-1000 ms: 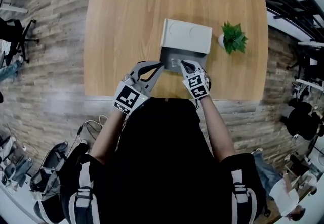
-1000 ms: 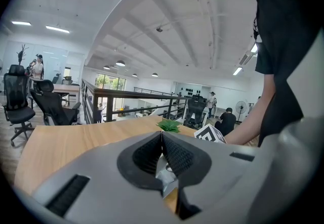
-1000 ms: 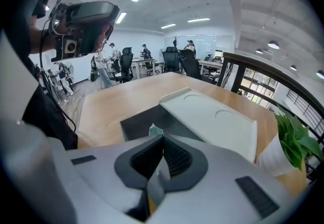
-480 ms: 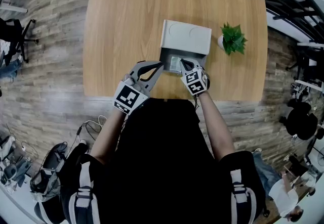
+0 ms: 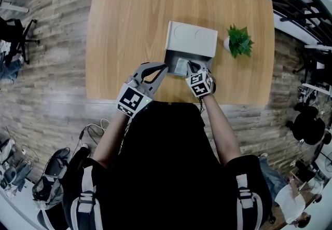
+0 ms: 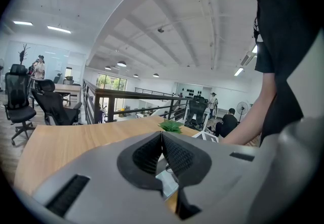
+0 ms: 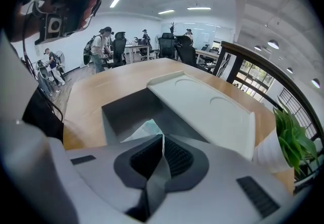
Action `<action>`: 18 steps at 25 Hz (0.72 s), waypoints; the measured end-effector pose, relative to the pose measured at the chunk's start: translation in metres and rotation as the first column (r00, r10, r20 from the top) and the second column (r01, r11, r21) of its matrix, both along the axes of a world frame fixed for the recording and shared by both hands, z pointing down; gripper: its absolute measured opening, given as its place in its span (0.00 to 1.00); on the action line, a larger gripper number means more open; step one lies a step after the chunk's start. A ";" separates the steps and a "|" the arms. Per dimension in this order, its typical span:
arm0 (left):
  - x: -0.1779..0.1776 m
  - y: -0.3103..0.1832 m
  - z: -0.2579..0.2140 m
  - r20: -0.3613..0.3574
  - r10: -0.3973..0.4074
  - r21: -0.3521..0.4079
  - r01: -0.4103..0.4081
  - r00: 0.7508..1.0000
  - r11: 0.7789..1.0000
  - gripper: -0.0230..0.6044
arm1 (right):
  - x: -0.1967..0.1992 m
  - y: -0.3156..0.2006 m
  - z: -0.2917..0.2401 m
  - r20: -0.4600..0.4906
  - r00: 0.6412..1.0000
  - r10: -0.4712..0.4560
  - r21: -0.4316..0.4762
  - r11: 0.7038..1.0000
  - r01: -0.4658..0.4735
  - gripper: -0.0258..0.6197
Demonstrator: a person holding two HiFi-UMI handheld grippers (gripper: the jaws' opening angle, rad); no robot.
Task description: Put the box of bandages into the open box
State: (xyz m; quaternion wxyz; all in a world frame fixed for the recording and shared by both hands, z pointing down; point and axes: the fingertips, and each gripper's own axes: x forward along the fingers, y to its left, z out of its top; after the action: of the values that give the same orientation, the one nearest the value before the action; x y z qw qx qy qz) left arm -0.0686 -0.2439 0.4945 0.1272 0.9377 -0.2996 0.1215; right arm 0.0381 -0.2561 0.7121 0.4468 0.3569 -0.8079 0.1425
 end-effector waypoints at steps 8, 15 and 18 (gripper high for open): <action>-0.001 0.005 0.002 0.004 0.003 0.001 -0.003 1.000 1.000 0.07 | 0.003 0.003 0.008 -0.014 1.000 0.002 -0.018 1.000 -0.002 0.08; -0.004 0.004 0.000 0.006 0.008 0.002 -0.008 1.000 1.000 0.07 | 0.004 0.000 0.004 -0.024 0.999 0.025 -0.002 1.000 -0.025 0.08; -0.002 0.006 -0.001 0.006 0.016 0.007 -0.016 1.000 1.000 0.07 | 0.008 0.000 0.000 -0.012 0.999 0.049 0.005 0.999 -0.049 0.08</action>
State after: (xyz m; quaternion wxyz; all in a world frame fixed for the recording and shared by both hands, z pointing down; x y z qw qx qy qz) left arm -0.0702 -0.2377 0.4939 0.1222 0.9402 -0.2927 0.1242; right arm 0.0458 -0.2562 0.7126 0.4473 0.3782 -0.7965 0.1495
